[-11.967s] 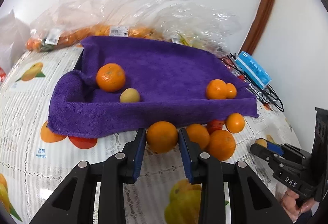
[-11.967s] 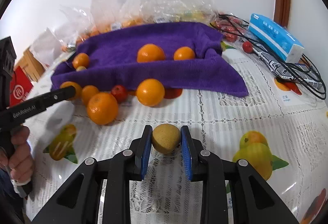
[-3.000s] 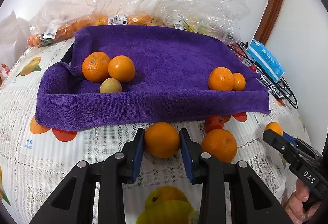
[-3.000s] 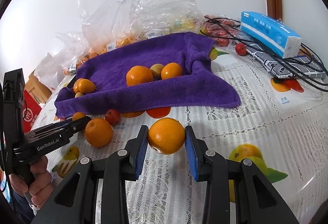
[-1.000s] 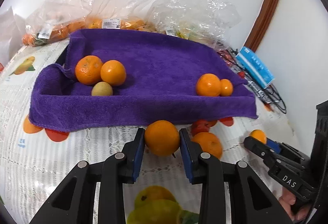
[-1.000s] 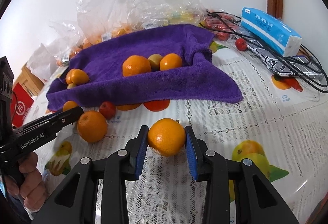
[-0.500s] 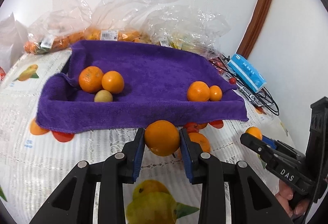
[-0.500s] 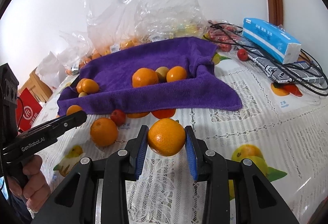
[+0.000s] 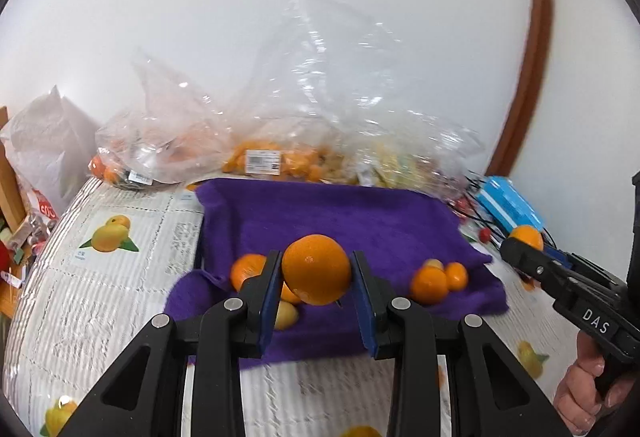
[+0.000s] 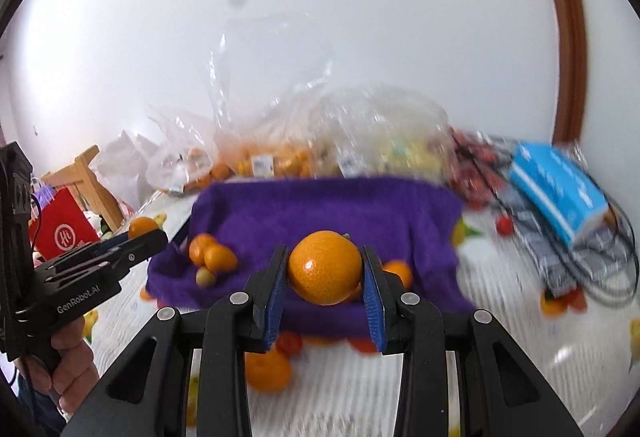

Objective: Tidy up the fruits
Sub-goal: 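Lift both held oranges and carry them over the purple towel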

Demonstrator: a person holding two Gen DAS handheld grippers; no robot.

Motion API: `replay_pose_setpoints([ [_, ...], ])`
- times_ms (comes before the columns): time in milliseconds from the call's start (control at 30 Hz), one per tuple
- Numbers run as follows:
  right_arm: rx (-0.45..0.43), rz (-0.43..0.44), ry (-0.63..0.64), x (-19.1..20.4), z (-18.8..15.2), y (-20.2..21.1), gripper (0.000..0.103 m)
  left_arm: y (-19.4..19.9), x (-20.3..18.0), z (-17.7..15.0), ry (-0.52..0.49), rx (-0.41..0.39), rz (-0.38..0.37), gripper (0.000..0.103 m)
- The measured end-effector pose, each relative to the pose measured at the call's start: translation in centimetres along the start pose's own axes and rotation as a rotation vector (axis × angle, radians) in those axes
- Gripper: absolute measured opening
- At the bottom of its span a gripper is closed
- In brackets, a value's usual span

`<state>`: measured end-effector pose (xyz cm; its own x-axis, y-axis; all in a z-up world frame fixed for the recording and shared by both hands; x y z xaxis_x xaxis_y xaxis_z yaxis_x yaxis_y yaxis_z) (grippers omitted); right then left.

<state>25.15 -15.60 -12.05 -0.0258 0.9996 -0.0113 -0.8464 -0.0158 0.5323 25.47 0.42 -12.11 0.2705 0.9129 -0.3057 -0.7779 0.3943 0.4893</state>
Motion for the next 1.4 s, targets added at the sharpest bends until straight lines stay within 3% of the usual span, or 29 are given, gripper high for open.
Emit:
replay_pose_setpoints([
  [133,-0.002,0.014,-0.002,1.0,1.3,-1.8,0.035,-1.4,1.0,1.0,0.051,-0.006,-0.019,0.032],
  [367,-0.001,0.027,-0.033,1.5,3.9,-4.9,0.035,-4.6,1.6,2.1,0.045,-0.034,-0.017,0.032],
  [467,0.011,0.029,-0.058,0.8,2.7,-6.5,0.035,-5.6,2.3,0.6,0.063,-0.014,-0.027,0.032],
  [567,0.037,-0.035,-0.022,-0.5,1.2,-8.1,0.035,-6.2,3.0,-0.4,0.090,0.006,-0.039,0.032],
  [833,0.052,-0.052,-0.094,-3.6,0.8,-9.5,0.035,-6.6,3.4,-0.8,0.135,0.010,-0.078,0.032],
  [1400,0.150,-0.077,-0.120,-4.1,-1.7,-12.8,0.035,-7.3,3.1,-1.4,0.128,0.043,-0.099,0.032],
])
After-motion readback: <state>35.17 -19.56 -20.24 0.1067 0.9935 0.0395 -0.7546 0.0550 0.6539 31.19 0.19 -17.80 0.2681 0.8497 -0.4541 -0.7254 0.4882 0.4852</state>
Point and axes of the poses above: each gripper's, at about its wrist camera, not at the fingertips, and y roughly against the way its jaws point, x to its left, z to its top, the point moved 10 cm from there along -y, roughly the way its jaws point, and after that the axes turned 15 degrees about -z, right-handed, at the moved point
